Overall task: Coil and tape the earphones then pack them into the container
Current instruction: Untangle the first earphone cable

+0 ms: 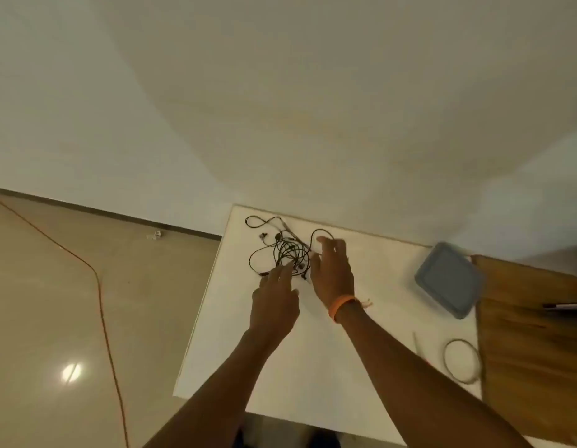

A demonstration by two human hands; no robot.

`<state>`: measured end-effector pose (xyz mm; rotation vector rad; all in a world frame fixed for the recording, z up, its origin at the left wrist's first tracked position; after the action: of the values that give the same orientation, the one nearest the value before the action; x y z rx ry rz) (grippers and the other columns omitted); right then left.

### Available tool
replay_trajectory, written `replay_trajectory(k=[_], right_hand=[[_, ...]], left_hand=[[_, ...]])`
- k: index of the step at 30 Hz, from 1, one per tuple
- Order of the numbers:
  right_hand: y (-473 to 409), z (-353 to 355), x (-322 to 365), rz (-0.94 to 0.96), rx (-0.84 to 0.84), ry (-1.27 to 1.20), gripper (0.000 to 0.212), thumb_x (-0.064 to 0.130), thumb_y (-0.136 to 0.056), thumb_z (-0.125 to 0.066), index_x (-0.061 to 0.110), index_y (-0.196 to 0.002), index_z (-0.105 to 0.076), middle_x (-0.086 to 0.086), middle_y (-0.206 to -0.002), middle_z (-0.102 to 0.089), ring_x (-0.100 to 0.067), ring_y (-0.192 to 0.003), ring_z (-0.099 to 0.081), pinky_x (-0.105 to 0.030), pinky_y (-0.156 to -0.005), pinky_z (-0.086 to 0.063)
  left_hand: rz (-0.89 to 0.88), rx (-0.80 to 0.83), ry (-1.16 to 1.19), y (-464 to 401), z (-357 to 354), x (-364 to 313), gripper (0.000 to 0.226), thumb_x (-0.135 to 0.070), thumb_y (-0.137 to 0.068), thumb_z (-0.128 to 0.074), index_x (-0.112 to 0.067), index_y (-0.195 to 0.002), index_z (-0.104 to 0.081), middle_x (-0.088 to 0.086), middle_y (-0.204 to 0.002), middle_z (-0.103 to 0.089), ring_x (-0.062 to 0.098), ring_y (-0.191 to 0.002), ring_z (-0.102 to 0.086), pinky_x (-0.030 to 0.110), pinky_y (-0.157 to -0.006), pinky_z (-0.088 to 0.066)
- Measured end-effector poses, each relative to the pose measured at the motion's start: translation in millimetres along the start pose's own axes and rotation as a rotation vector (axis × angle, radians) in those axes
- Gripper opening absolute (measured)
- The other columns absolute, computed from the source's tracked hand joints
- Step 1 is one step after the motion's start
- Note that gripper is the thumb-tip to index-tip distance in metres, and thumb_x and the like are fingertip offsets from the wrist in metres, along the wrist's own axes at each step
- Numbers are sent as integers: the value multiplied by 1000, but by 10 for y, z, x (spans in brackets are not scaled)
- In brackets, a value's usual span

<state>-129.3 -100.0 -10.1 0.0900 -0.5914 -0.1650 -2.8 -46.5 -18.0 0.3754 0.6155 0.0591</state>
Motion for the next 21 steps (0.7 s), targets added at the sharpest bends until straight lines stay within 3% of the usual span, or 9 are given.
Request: replay_trajectory(k=[3, 7, 12, 16, 18, 21], right_hand=[[-267, -225, -42, 37, -28, -28, 28, 25, -98, -51, 15, -123, -58, -6, -128, -41, -25, -100, -59, -35, -78, -55], [-417, -406, -112, 77, -10, 2, 17, 18, -96, -54, 11, -98, -70, -6, -116, -52, -23, -91, -61, -37, -79, -55], [-328, -147, -147, 80, -136, -173, 15, 20, -93, -60, 13, -83, -69, -3, -89, -68, -20, -84, -63, -38, -79, -53], [-75, 173, -225, 86, -110, -285, 20, 31, -87, -68, 14, -77, -69, 6, -76, -69, -18, -77, -64, -44, -79, -53], [62, 280, -236, 89, -75, -321, 18, 31, -85, -70, 16, -77, -71, 6, -77, -70, -17, -78, -65, -43, -80, -54], [268, 381, -215, 113, -20, -321, 7, 22, -85, -71, 16, -81, -72, 2, -82, -72, -17, -81, -66, -40, -81, -55]], left_hand=[[-17, -73, -80, -109, -185, 131, 61, -23, -98, -54, -19, -152, -27, 8, -159, -26, 27, -143, -29, 42, -109, -37], [-29, -102, -184, -88, -359, 217, 64, -26, -98, -54, -18, -153, -23, 8, -162, -18, 27, -147, -21, 41, -113, -31], [-49, -101, -275, -54, -421, 214, 69, -28, -95, -58, -17, -153, -21, 9, -163, -12, 28, -148, -17, 41, -114, -29], [3, -33, -340, 140, -488, 157, 77, -30, -95, -56, -14, -155, -11, 13, -164, 1, 36, -150, -5, 51, -116, -25], [14, -26, -309, 252, -472, 87, 78, -29, -96, -55, -12, -155, -8, 13, -164, 2, 37, -150, -2, 53, -117, -23], [13, -95, -157, 446, -368, -72, 71, -28, -96, -56, -11, -153, -18, 15, -163, -6, 35, -150, -8, 51, -118, -22]])
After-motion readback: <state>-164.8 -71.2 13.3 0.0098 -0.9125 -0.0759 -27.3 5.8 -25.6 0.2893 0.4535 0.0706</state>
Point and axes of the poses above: each hand's wrist, its own y-axis away from the middle knuckle, its own z-axis out of the back of the hand, x = y × z, the point moved 5 cm from there along -y, towards the middle knuckle
